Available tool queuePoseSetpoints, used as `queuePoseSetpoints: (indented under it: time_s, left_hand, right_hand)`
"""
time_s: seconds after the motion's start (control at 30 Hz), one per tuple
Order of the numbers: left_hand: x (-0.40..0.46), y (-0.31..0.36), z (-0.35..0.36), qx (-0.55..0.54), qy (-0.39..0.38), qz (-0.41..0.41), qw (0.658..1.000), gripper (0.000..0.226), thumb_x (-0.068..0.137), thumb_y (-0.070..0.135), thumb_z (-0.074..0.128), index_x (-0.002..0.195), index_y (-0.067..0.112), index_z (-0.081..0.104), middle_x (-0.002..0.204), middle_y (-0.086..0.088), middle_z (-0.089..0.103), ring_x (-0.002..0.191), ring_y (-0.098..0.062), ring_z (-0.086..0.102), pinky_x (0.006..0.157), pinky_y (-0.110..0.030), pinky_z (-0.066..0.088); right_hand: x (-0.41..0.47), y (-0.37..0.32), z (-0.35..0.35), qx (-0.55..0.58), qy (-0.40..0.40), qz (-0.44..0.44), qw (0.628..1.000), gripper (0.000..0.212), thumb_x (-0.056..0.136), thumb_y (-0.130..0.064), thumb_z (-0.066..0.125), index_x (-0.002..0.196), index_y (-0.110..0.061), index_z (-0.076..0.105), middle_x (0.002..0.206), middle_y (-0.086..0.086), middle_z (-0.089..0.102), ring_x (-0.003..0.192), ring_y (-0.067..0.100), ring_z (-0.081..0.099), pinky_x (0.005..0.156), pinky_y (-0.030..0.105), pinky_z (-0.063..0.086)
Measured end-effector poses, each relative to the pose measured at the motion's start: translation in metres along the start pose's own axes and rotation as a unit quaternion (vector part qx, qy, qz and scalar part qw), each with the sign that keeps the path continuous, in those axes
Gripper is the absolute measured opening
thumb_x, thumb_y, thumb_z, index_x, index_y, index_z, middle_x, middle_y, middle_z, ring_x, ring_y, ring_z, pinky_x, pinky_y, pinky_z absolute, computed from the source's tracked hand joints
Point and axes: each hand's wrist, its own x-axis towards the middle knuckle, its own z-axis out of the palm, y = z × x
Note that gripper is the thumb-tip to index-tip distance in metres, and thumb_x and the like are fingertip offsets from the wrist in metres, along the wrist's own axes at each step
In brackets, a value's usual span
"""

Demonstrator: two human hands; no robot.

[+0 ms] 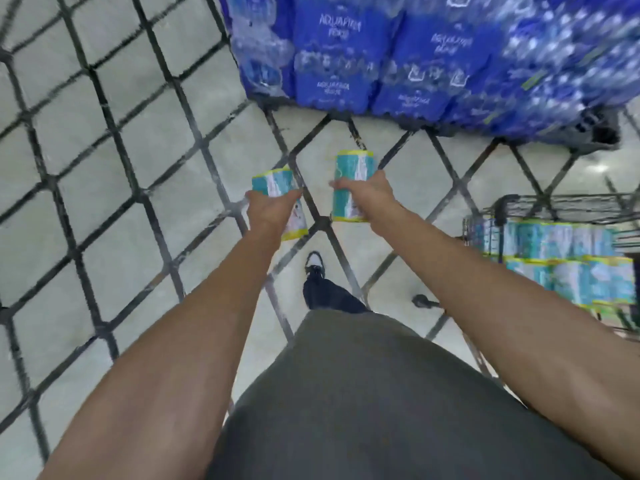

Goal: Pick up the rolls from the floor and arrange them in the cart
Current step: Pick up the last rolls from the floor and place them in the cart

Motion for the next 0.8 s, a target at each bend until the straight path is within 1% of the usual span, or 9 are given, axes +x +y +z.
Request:
queuePoseSetpoints:
  time_s: [0.1, 0.2, 0.33, 0.4, 0.43, 0.53, 0.6, 0.7, 0.8]
  left_hand:
    - [-0.059, -0.017, 0.014, -0.001, -0.03, 0.004, 1.0, 0.087, 0.072, 0.042, 0.086, 0.137, 0.007, 0.04, 0.115, -0.001, 0.055, 0.101, -0.019, 0.058, 0.085, -0.029, 0.051]
    - [-0.116, -0.024, 0.038, -0.009, -0.054, 0.016, 0.998, 0.095, 0.052, 0.051, 0.086, 0.128, 0.01, 0.047, 0.117, -0.006, 0.063, 0.103, -0.024, 0.065, 0.091, -0.04, 0.057]
    - [-0.173, -0.037, 0.075, -0.01, -0.089, 0.043, 0.995, 0.082, 0.066, 0.039, 0.089, 0.129, 0.007, 0.046, 0.113, -0.008, 0.062, 0.097, -0.024, 0.065, 0.082, -0.035, 0.058]
    - [-0.201, -0.04, 0.097, -0.018, -0.11, 0.043, 0.993, 0.078, 0.06, 0.041, 0.09, 0.119, 0.009, 0.05, 0.109, -0.008, 0.063, 0.094, -0.023, 0.066, 0.078, -0.033, 0.058]
    - [-0.212, -0.043, 0.109, -0.014, -0.124, 0.039, 0.991, 0.086, 0.052, 0.046, 0.089, 0.119, 0.01, 0.05, 0.11, -0.009, 0.064, 0.094, -0.024, 0.067, 0.08, -0.037, 0.06]
    - [-0.247, -0.054, 0.16, 0.016, -0.149, 0.045, 0.988, 0.091, 0.045, 0.048, 0.087, 0.118, 0.01, 0.048, 0.109, -0.01, 0.067, 0.091, -0.026, 0.07, 0.081, -0.045, 0.062]
    - [-0.28, -0.059, 0.197, 0.039, -0.154, 0.044, 0.986, 0.08, 0.053, 0.044, 0.089, 0.113, 0.012, 0.046, 0.104, -0.009, 0.066, 0.09, -0.026, 0.069, 0.08, -0.043, 0.061]
    - [-0.334, -0.069, 0.259, 0.07, -0.172, 0.056, 0.981, 0.073, 0.064, 0.041, 0.087, 0.115, 0.01, 0.045, 0.106, -0.01, 0.065, 0.088, -0.023, 0.067, 0.073, -0.034, 0.058]
    - [-0.383, -0.085, 0.324, 0.101, -0.164, 0.064, 0.979, 0.084, 0.07, 0.042, 0.084, 0.131, 0.006, 0.039, 0.121, -0.011, 0.061, 0.106, -0.029, 0.064, 0.089, -0.04, 0.057]
  right_hand:
    - [-0.057, 0.023, -0.059, 0.026, 0.017, 0.013, 0.999, 0.066, 0.076, -0.021, 0.089, 0.124, -0.014, 0.044, 0.107, 0.004, 0.061, 0.085, 0.014, 0.065, 0.047, 0.02, 0.052]
    - [-0.096, 0.05, -0.125, 0.041, 0.045, 0.031, 0.998, 0.068, 0.075, -0.022, 0.088, 0.126, -0.014, 0.044, 0.117, 0.01, 0.063, 0.091, 0.021, 0.068, 0.058, 0.028, 0.056]
    - [-0.136, 0.08, -0.197, 0.057, 0.08, 0.039, 0.994, 0.071, 0.07, -0.021, 0.091, 0.123, -0.014, 0.044, 0.118, 0.012, 0.064, 0.094, 0.026, 0.069, 0.07, 0.04, 0.061]
    - [-0.152, 0.093, -0.232, 0.075, 0.091, 0.041, 0.992, 0.065, 0.074, -0.017, 0.089, 0.121, -0.014, 0.045, 0.114, 0.011, 0.065, 0.092, 0.025, 0.069, 0.065, 0.037, 0.06]
    - [-0.159, 0.101, -0.25, 0.083, 0.091, 0.044, 0.991, 0.066, 0.075, -0.018, 0.089, 0.123, -0.015, 0.044, 0.113, 0.011, 0.065, 0.092, 0.026, 0.069, 0.064, 0.036, 0.059]
    - [-0.174, 0.127, -0.309, 0.091, 0.116, 0.038, 0.988, 0.075, 0.069, -0.024, 0.092, 0.126, -0.015, 0.043, 0.113, 0.011, 0.065, 0.097, 0.029, 0.069, 0.076, 0.048, 0.063]
    - [-0.181, 0.146, -0.355, 0.097, 0.133, 0.037, 0.986, 0.089, 0.055, -0.034, 0.095, 0.126, -0.015, 0.045, 0.118, 0.012, 0.067, 0.097, 0.031, 0.071, 0.082, 0.053, 0.062]
    - [-0.184, 0.186, -0.433, 0.097, 0.144, 0.037, 0.984, 0.12, 0.047, -0.044, 0.096, 0.145, -0.017, 0.033, 0.135, 0.007, 0.058, 0.111, 0.033, 0.066, 0.093, 0.055, 0.058]
    - [-0.147, 0.255, -0.525, 0.09, 0.144, 0.037, 0.985, 0.148, 0.022, -0.061, 0.099, 0.148, -0.023, 0.031, 0.14, 0.006, 0.057, 0.118, 0.033, 0.064, 0.095, 0.056, 0.057]
